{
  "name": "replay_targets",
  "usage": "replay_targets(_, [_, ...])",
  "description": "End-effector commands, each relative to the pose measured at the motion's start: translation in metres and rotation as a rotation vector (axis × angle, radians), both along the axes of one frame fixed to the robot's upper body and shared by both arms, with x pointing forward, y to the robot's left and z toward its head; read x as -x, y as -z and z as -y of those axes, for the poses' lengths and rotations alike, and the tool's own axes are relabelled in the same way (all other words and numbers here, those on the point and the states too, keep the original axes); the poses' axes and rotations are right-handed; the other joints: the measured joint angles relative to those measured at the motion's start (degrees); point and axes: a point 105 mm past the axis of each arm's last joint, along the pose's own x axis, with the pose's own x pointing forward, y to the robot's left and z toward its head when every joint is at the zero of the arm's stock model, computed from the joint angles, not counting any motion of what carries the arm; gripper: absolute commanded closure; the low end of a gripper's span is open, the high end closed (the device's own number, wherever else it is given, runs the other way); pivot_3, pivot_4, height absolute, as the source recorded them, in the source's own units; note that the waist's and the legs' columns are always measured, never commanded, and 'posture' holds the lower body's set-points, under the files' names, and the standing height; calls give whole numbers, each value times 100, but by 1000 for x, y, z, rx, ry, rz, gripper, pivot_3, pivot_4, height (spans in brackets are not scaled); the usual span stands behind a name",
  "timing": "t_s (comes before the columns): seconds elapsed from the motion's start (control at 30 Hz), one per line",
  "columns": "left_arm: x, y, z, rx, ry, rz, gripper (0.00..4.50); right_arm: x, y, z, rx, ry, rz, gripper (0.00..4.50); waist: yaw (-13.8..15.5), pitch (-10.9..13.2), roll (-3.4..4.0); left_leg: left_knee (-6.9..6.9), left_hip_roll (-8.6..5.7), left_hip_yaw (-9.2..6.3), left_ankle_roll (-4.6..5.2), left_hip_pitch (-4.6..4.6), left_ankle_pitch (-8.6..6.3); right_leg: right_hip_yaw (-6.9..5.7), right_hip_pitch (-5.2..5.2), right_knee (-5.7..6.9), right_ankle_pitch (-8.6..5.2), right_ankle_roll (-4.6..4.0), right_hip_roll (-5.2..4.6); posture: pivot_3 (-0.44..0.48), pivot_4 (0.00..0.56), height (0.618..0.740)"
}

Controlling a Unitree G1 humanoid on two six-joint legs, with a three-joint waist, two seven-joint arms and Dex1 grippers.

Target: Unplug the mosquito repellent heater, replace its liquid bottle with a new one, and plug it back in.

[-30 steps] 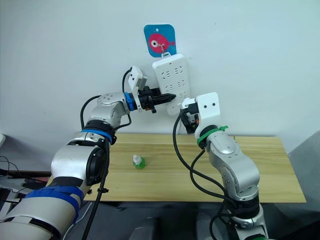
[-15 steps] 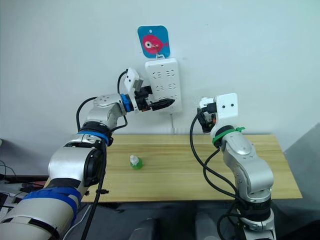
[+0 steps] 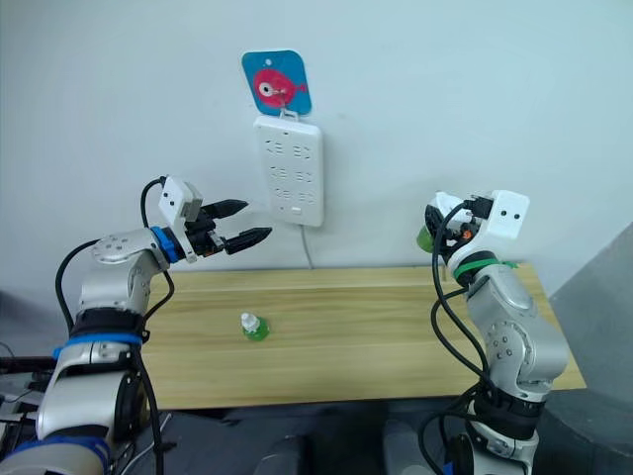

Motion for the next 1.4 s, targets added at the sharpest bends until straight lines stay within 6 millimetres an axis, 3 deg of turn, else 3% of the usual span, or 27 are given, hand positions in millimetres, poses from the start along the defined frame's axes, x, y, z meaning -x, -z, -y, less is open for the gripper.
replay_targets(0.03, [17,-26,14,27,22,93,25,1,-11,4,-68,-19,40,1523,70,1,1,0,0,-2,0,-10,0,-3,-1,-12,0,0,0,-51,154,740])
replay_targets(0.23, [49,-24,46,30,98,106,25,-1,-6,10,-146,-47,6,1523,170,3,4,2,-9,16,-1,-17,0,-2,0,-38,1,0,-8,-31,163,740])
replay_targets(0.33, [74,-13,81,-18,246,122,25,-2,-2,8,-224,-87,-25,1523,177,5,7,0,-9,21,-1,-15,0,2,1,-40,1,0,-7,-34,166,740])
replay_targets(0.47, [89,-7,117,-6,336,184,25,1,-1,-2,-353,-195,-65,1523,183,15,14,0,-11,24,-1,-14,0,3,2,-40,1,0,-5,-41,177,740])
replay_targets(0.63, [80,-1,149,37,360,261,25,11,-5,-11,-490,-330,-93,1523,184,50,35,0,-27,31,0,-11,-1,9,4,-40,1,0,19,-45,188,740])
replay_targets(0.83, [66,-5,169,125,325,314,25,21,-13,-13,-588,-383,-99,1523,163,102,37,1,-50,31,3,-15,-2,10,4,-44,0,1,20,-69,199,740])
replay_targets(1.03, [71,-7,191,194,343,341,25,31,-15,-23,-653,-397,-118,1523,154,115,38,0,-51,30,4,-19,-2,9,3,-47,-1,2,21,-85,203,740])
replay_targets(1.2, [75,-7,204,236,341,334,25,37,-15,-30,-678,-403,-136,1523,148,117,36,1,-52,30,4,-19,-2,9,3,-48,-2,5,22,-96,201,740])
replay_targets(1.4, [75,-4,205,255,325,325,25,40,-21,-30,-700,-409,-132,1523,144,120,34,1,-51,29,3,-20,-2,8,3,-50,-17,31,24,-101,200,740])
